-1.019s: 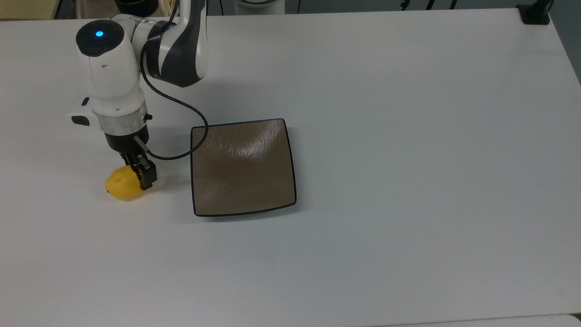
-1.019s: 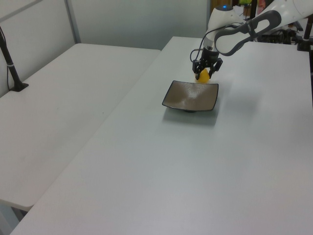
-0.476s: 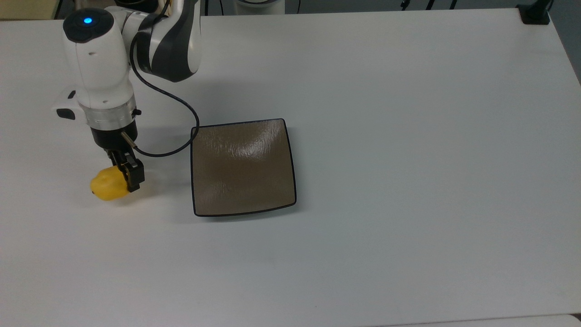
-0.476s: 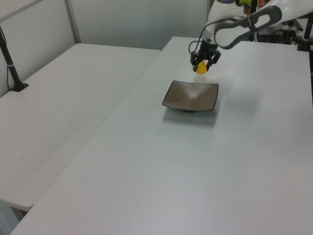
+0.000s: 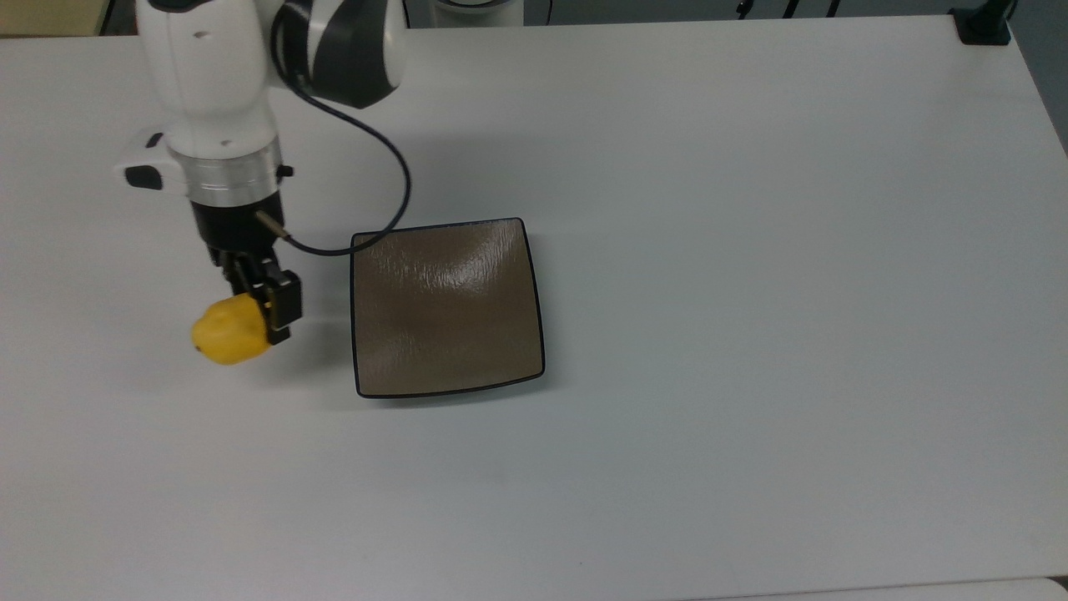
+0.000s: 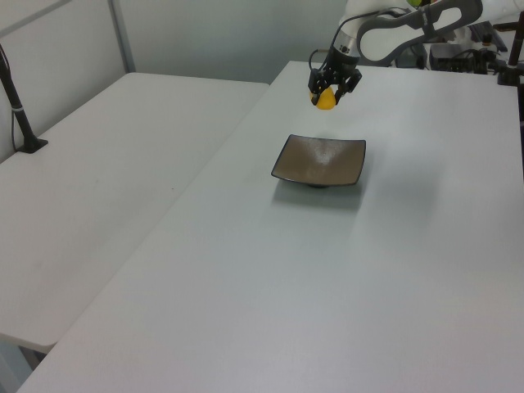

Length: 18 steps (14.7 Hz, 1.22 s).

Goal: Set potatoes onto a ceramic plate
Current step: 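Carry the potato over the brown plate and lower it onto it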

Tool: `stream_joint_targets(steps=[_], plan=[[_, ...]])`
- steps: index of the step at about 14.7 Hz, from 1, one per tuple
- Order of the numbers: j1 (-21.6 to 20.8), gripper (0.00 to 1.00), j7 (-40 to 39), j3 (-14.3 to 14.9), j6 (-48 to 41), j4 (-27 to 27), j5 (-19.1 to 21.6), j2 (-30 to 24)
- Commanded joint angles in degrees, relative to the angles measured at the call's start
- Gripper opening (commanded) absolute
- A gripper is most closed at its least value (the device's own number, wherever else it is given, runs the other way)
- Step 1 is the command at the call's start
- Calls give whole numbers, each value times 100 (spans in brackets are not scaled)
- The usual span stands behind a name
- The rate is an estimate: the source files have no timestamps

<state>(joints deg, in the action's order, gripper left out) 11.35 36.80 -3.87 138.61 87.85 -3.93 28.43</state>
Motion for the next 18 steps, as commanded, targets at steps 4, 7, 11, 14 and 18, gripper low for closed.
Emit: stream_joint_targets(steps=[4, 7, 11, 14, 18], plan=[[-694, 49, 196, 18, -492, 671, 15, -637], [-941, 51, 196, 18, -642, 733, 15, -620], [-1003, 98, 204, -26, -660, 804, 6, -593], [-1003, 100, 213, -26, -660, 795, 6, -593], [-1021, 100, -363, -26, -1299, 769, -55, -847]])
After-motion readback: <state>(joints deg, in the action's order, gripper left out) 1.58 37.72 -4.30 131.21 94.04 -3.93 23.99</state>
